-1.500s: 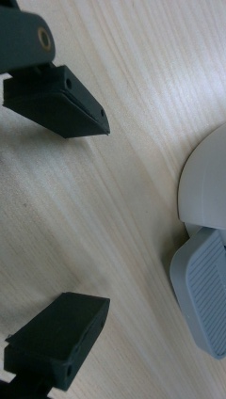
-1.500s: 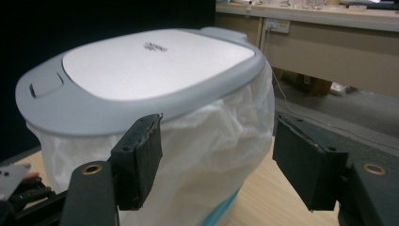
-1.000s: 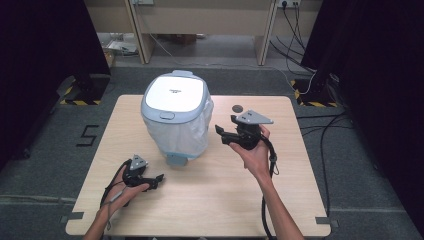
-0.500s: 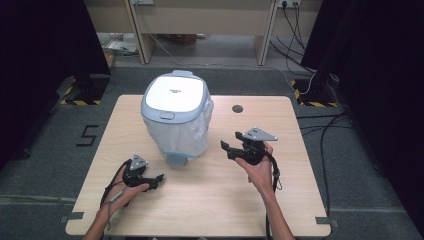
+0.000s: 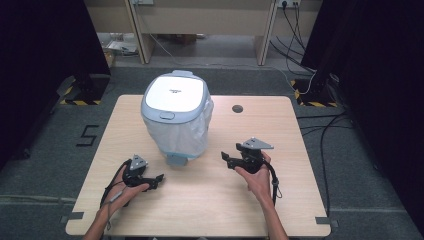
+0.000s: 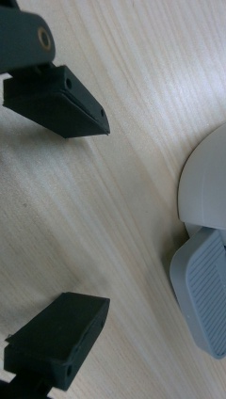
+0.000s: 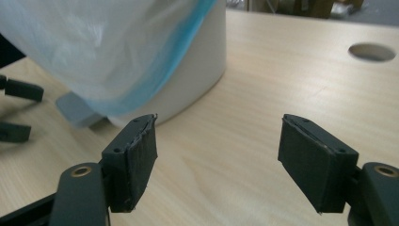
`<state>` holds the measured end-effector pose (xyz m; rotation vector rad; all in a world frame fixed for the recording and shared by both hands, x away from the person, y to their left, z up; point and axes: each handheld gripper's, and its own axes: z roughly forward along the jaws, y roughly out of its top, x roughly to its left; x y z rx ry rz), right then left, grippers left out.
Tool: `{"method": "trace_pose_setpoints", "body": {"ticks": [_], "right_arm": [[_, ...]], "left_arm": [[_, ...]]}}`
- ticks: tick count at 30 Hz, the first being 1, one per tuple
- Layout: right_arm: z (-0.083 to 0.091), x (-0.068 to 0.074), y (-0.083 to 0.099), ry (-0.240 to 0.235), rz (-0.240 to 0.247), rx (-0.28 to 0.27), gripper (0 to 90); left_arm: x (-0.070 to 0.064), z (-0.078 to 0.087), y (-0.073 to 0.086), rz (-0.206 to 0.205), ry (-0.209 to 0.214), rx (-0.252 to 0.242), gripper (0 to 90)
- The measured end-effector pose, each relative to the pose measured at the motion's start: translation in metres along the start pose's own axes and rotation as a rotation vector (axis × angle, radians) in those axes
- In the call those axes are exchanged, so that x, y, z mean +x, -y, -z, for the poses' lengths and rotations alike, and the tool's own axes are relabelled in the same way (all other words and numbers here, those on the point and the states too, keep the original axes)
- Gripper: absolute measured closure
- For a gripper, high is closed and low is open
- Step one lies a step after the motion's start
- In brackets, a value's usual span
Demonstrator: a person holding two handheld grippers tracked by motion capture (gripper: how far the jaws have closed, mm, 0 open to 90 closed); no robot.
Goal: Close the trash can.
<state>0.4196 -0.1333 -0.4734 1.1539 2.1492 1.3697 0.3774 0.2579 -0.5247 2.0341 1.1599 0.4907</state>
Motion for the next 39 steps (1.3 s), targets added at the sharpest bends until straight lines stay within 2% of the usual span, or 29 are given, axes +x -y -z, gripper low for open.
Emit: {"method": "trace_pose_setpoints", "body": {"ticks": [9,11,17,19,24,37,39], "right_arm": [[-0.006,0.003,0.020,0.028,0.002,0.112,24.5],[-0.007,0.005,0.023,0.041,0.017,0.128,24.6],[-0.010,0.007,0.035,0.047,0.015,0.198,23.0],[-0.011,0.008,0.037,0.065,0.031,0.220,22.2],[-0.009,0.010,0.044,0.076,0.032,0.246,22.6],[0.000,0.015,0.047,0.116,0.061,0.242,20.9],[-0.001,0.015,0.049,0.119,0.062,0.255,20.6]], "left_arm": [[0.000,0.000,0.000,0.001,0.000,-0.001,13.8],[0.000,0.000,0.000,0.001,0.000,-0.001,13.8],[0.000,0.000,0.000,0.001,0.001,-0.001,13.8],[0.000,0.000,0.000,0.001,0.001,-0.001,13.8],[0.000,0.000,0.000,0.001,0.000,-0.001,13.8],[0.000,0.000,0.000,0.001,0.000,-0.001,13.8],[0.000,0.000,0.000,0.001,0.000,-0.001,13.8]]}}
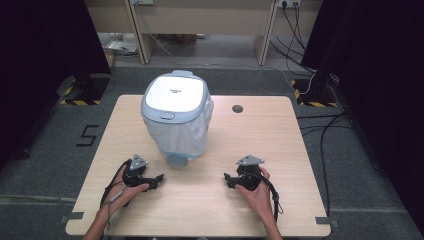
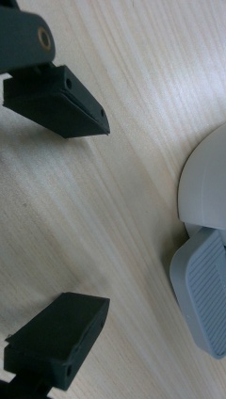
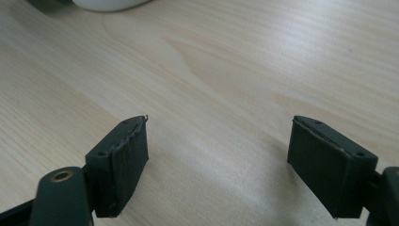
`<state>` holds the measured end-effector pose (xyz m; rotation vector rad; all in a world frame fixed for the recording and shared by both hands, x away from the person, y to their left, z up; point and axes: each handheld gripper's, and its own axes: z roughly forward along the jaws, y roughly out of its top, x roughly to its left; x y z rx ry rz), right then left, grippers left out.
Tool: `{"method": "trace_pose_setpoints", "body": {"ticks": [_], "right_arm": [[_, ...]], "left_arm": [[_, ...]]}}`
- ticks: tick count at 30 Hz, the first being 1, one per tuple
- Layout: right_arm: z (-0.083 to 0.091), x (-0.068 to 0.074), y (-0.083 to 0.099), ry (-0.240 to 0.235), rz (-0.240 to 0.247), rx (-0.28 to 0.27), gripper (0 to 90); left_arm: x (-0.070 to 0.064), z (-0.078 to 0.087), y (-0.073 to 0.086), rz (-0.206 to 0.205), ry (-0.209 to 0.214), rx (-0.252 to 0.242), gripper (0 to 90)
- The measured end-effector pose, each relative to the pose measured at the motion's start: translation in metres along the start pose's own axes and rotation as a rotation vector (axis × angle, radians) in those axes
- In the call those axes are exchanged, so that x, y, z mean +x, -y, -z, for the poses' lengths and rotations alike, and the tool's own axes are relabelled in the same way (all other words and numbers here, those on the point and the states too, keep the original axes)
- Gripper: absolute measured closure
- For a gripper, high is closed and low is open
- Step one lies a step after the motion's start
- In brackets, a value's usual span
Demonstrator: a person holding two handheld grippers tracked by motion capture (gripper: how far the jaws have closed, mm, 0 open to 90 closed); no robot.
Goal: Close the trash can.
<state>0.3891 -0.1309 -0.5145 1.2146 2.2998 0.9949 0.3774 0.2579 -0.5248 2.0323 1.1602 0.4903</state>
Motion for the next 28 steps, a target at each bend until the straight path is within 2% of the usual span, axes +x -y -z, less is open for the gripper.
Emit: {"method": "trace_pose_setpoints", "body": {"ticks": [3,6,28], "right_arm": [[-0.0023,0.0017,0.0023,0.019,0.005,-0.001,18.0],[-0.0034,0.0030,0.0017,0.011,0.017,0.006,14.5],[-0.0033,0.0046,0.0021,0.018,0.011,0.007,13.9]], "left_arm": [[0.0000,0.0000,0.0000,0.000,0.000,0.000,13.8],[0.0000,0.0000,0.0000,0.000,0.000,0.000,13.8],[0.0000,0.0000,0.0000,0.000,0.000,0.000,13.8]]}}
